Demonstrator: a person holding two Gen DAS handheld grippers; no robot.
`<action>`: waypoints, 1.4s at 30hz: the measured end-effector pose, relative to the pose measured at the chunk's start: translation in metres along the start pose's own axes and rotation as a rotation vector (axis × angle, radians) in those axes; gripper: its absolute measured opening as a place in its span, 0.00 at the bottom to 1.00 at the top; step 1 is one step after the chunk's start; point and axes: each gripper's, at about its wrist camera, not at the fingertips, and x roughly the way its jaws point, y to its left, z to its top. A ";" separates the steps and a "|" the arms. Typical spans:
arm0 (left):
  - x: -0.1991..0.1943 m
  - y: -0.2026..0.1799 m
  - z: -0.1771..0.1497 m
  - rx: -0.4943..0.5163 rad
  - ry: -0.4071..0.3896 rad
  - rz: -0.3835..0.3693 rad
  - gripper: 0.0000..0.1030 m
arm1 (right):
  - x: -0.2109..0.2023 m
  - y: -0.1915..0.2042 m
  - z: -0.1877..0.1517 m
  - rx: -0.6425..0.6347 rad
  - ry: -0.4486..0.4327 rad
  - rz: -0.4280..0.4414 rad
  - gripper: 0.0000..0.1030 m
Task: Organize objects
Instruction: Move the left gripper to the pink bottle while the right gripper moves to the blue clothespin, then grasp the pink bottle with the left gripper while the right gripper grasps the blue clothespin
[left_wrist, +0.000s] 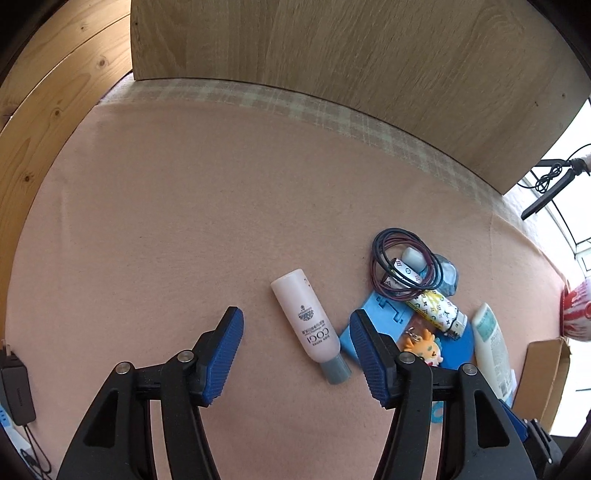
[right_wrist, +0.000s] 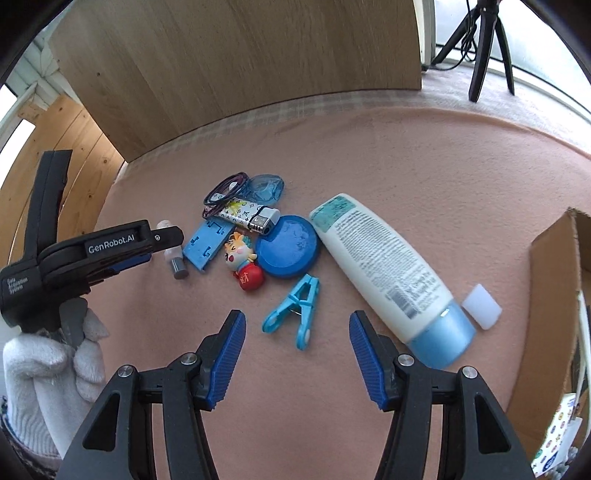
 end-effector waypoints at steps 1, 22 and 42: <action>0.002 0.000 0.000 -0.001 0.001 -0.003 0.61 | 0.003 0.000 0.001 0.011 0.010 0.007 0.53; 0.003 0.015 -0.001 0.012 -0.030 0.001 0.21 | 0.036 0.006 0.003 -0.021 0.058 -0.097 0.26; -0.040 -0.006 -0.100 0.068 -0.043 -0.111 0.21 | -0.036 -0.041 -0.067 0.021 -0.030 -0.018 0.26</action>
